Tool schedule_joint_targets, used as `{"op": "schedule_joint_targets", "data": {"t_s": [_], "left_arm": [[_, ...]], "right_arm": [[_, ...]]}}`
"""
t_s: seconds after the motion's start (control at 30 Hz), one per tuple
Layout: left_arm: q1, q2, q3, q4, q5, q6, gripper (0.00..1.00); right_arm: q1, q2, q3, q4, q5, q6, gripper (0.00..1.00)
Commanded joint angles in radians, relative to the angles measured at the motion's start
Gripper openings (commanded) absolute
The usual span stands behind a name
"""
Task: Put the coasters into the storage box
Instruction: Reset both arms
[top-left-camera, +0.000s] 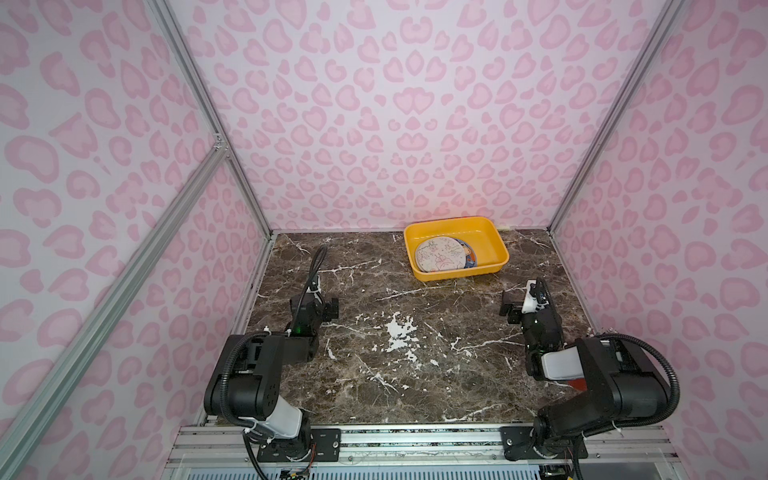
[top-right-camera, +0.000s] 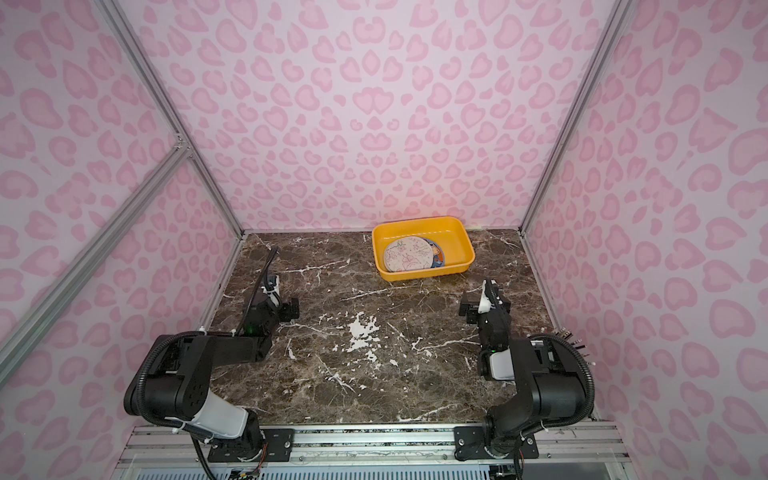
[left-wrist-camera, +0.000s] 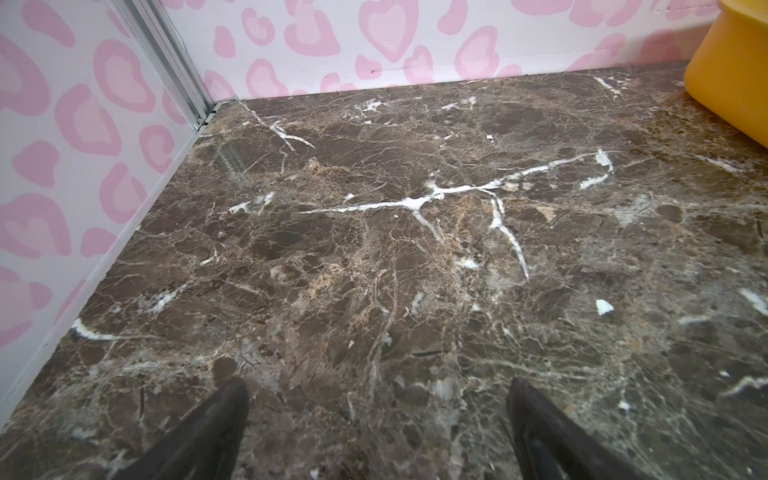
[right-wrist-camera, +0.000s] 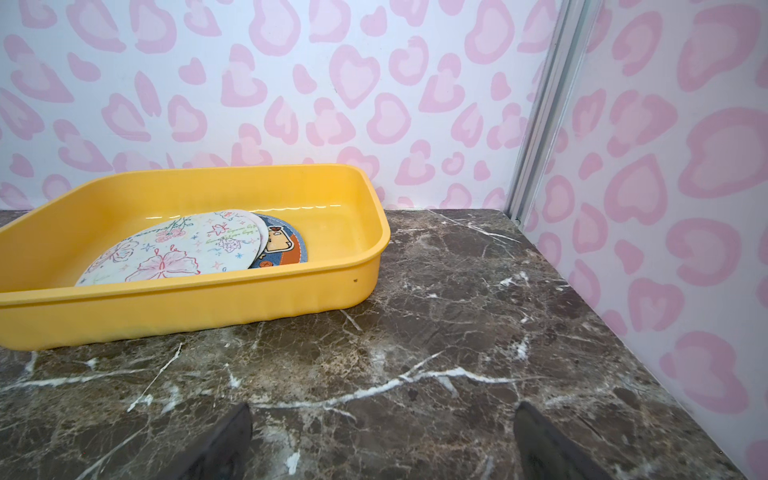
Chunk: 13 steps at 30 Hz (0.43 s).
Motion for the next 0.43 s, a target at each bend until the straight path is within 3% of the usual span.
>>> {"op": "schedule_joint_targets", "data": {"t_s": [0.0, 0.4], "left_arm": [[0.001, 0.000, 0.002, 0.040, 0.009, -0.004, 0.99], [0.002, 0.001, 0.004, 0.036, 0.011, -0.002, 0.99]], "right_arm": [[0.000, 0.001, -0.004, 0.064, 0.004, 0.002, 0.99], [0.002, 0.000, -0.006, 0.067, 0.007, 0.002, 0.99]]}}
